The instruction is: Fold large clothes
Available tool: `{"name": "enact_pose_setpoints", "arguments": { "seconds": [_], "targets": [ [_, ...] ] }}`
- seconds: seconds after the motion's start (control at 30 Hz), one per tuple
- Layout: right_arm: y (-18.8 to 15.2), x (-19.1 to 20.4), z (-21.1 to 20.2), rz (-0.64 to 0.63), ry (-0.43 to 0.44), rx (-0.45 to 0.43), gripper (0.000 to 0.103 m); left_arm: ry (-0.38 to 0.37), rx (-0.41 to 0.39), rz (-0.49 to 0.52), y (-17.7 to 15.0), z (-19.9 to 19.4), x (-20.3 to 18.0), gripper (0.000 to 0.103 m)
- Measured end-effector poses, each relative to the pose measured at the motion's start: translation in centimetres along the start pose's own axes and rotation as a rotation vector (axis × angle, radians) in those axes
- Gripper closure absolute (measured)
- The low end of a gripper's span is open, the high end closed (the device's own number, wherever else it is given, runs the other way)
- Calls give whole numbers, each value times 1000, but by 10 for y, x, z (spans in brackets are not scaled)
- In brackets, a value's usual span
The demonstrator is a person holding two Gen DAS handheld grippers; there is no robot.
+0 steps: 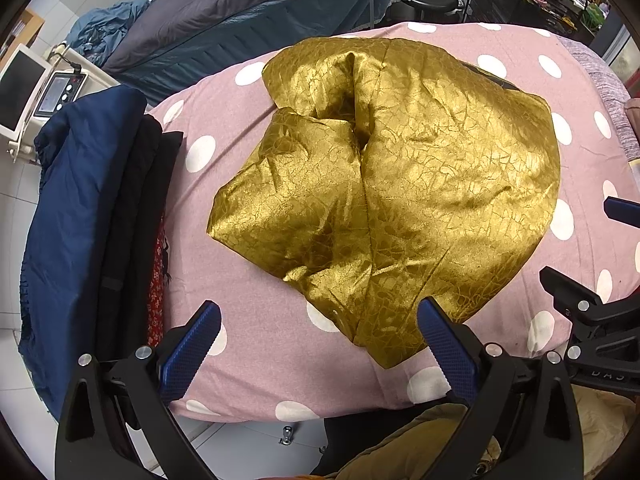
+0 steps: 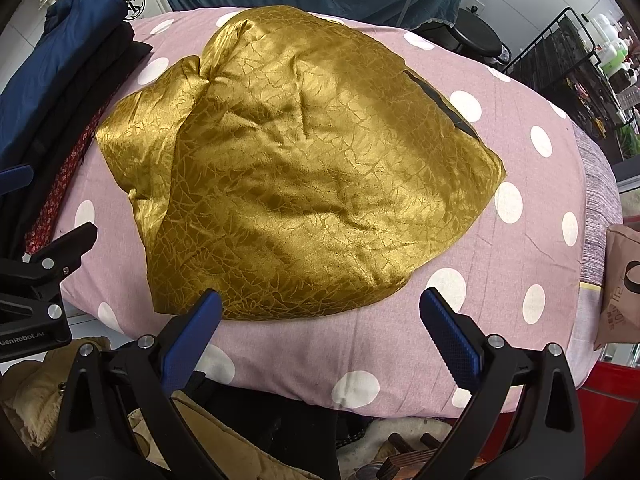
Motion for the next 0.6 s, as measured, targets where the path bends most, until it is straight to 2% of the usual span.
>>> {"name": "enact_pose_setpoints", "arguments": {
  "seconds": [0.6],
  "targets": [
    [-1, 1, 1, -1, 1, 4, 5, 0, 3, 2, -3, 3, 1, 6]
  ]
}}
Point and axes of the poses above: each gripper's, at about its wrist camera, not at the fingertips, and z roughly the way its jaws point, x to its left, y to its top, the point moved 5 cm from there along z, roughly the way its jaws point, and after that the axes turned 15 degrees about -z, right-handed, at the moved point
